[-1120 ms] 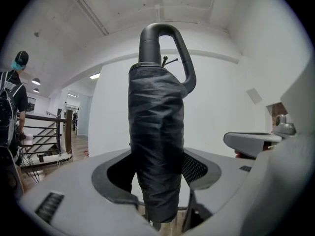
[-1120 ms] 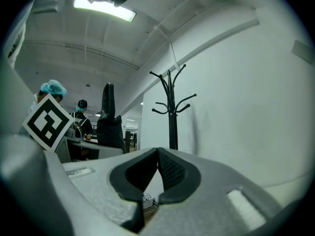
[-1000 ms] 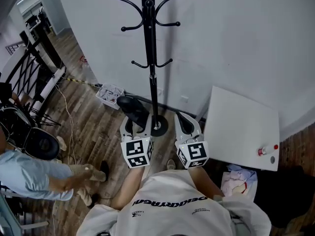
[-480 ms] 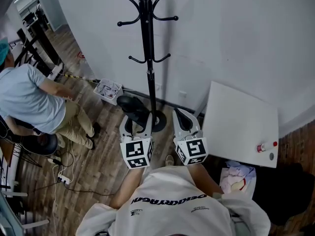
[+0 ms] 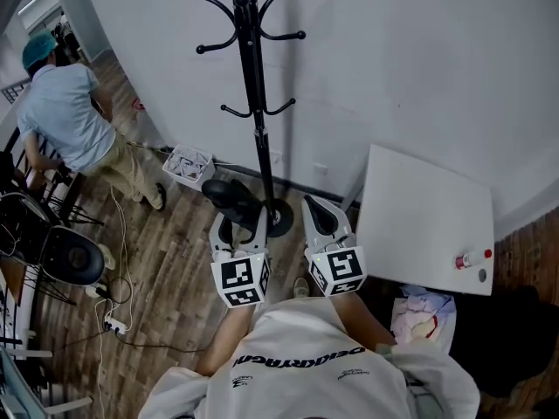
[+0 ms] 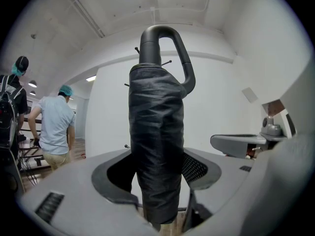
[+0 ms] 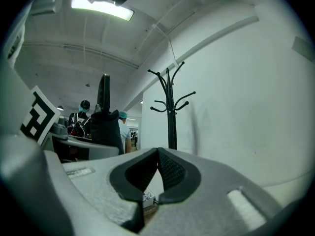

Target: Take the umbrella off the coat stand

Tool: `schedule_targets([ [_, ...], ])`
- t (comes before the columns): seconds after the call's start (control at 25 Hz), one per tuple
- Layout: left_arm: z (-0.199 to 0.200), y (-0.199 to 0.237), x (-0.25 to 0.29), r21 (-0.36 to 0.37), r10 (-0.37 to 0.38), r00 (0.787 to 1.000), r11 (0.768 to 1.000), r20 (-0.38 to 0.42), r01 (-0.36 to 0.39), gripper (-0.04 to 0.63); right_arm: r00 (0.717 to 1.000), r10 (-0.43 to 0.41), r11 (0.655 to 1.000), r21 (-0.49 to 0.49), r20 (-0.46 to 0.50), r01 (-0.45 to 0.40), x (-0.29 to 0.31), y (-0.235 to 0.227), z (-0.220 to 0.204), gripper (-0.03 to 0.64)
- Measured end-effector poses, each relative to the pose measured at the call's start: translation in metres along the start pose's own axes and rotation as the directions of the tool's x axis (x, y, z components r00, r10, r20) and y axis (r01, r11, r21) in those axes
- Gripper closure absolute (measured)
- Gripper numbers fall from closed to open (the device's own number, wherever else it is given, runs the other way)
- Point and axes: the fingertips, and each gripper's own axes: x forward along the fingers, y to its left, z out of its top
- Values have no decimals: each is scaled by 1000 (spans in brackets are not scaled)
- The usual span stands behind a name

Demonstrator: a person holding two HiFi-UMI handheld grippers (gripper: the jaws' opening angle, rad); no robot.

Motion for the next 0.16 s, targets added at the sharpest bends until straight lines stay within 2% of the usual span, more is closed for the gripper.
schedule_targets([
  [0.16, 0, 0, 2, 2, 8, 1000, 1000, 18, -8, 334, 1000, 2, 1000, 1, 2, -2, 2, -2, -1, 620],
])
